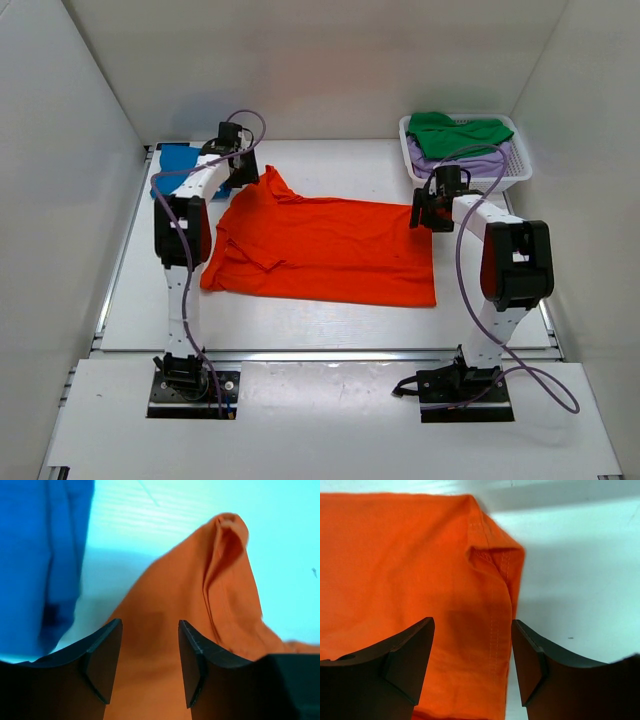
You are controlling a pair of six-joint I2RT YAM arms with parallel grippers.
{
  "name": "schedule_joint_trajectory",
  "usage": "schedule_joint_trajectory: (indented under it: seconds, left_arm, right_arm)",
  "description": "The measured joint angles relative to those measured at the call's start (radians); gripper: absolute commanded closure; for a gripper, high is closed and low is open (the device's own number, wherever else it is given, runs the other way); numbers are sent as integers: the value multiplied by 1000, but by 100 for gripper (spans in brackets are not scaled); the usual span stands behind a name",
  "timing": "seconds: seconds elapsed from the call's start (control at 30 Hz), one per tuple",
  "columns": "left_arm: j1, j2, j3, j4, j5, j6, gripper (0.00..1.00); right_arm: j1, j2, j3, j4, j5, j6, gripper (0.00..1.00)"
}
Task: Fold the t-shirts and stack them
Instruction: Grap the side of the flattened tshirt furthest away from the robot with both arms
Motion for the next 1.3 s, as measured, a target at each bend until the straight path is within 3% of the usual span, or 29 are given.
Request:
schedule_joint_trajectory:
  seconds: [0.3, 0.43, 0.53, 0.93, 1.03, 1.07, 1.13, 1.2, 1.3]
  left_arm:
    - [-25, 272, 347, -50, -33, 2, 35]
    - [-30, 279, 364, -63, -35, -1, 40]
    - [-29, 279, 364, -66, -26, -8, 63]
    - [-6, 279, 364, -66, 4, -16, 63]
    - [-3, 279, 364, -66, 10, -16, 72]
    - [-3, 279, 364, -66, 14, -18, 84]
    - [-3, 279, 364, -66, 23, -18, 100]
    - [-3, 279, 364, -65, 29, -20, 100]
    - [-2, 279, 364, -65, 45, -19, 100]
  right_arm:
    - [-5, 5, 18, 55, 37, 0, 40]
    - [-13, 34, 20, 74, 40, 0, 39]
    - [-14, 62, 21, 83, 46, 0, 39]
    - [-5, 98, 54, 163, 83, -9, 41]
    - [-5, 123, 81, 175, 78, -9, 41]
    - [-5, 133, 92, 175, 77, -11, 51]
    - [-3, 148, 106, 177, 76, -18, 87]
    - [2, 157, 116, 173, 75, -24, 100]
    - [6, 162, 125, 169, 81, -28, 100]
